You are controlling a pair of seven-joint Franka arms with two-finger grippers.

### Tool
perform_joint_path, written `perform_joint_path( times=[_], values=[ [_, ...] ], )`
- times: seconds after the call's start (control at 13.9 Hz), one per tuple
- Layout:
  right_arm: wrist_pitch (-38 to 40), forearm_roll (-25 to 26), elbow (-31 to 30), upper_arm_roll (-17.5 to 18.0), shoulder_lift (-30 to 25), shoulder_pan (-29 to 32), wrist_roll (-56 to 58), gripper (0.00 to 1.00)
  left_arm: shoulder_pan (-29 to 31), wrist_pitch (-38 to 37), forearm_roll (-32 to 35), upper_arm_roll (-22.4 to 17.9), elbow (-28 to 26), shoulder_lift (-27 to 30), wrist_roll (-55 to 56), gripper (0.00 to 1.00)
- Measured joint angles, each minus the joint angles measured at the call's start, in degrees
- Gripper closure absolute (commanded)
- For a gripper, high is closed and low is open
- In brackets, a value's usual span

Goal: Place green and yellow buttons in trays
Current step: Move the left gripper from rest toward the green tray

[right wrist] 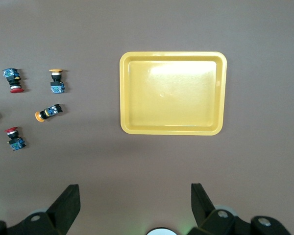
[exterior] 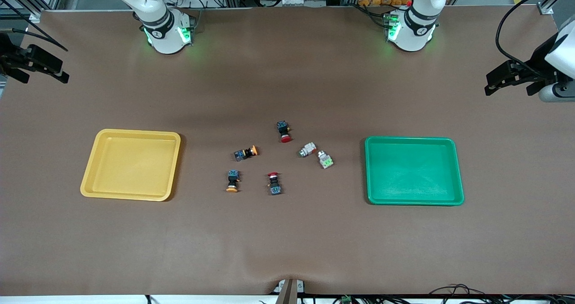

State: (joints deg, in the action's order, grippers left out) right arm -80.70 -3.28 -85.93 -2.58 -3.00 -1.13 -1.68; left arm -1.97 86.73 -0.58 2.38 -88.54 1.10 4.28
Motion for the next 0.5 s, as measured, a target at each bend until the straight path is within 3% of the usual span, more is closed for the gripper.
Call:
perform_joint_path(
  times=[0.5],
  values=[
    [0.0,0.0,0.0,0.0,0.0,0.3,0.0,0.00,0.1,-1.4,0.0,-0.3,-0.1,-0.4,0.0,0.00]
  ],
)
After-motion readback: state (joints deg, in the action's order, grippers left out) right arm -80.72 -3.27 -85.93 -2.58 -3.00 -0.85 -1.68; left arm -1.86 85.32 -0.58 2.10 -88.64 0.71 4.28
